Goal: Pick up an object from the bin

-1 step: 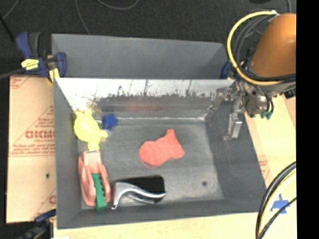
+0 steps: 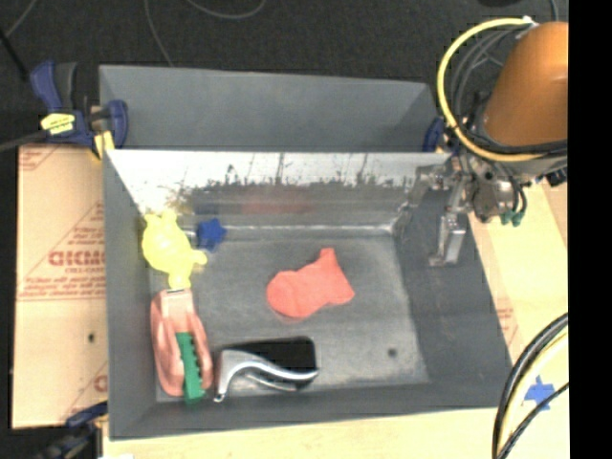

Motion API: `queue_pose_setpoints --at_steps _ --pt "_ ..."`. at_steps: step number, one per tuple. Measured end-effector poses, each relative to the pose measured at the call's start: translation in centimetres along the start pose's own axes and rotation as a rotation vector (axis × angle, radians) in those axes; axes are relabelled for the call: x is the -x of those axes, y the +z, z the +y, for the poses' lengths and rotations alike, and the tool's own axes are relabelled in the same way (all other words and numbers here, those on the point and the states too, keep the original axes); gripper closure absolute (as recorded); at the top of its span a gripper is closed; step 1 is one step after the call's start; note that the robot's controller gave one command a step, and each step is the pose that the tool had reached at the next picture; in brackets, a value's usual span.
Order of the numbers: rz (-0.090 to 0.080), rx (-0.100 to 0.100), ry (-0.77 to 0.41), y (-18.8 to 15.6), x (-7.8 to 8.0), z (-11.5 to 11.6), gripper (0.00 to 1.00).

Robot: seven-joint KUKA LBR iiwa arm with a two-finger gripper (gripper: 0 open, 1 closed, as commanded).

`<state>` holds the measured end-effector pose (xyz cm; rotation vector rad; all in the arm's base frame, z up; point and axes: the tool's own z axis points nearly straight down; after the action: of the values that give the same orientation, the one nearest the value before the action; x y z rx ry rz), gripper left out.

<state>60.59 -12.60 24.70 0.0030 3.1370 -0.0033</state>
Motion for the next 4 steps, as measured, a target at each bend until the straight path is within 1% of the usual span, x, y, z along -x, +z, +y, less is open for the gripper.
queue_pose_setpoints --at_steps 1,2,3,4 --pt "-0.006 -0.002 -0.054 3.1 0.4 1.5 0.00" --pt "-0.005 0.000 -0.006 8.2 1.2 5.2 0.00" --pt "-0.005 -0.002 -0.105 10.5 1.3 7.8 0.00" --pt "-0.009 -0.003 -0.162 10.9 1.5 8.3 0.00"
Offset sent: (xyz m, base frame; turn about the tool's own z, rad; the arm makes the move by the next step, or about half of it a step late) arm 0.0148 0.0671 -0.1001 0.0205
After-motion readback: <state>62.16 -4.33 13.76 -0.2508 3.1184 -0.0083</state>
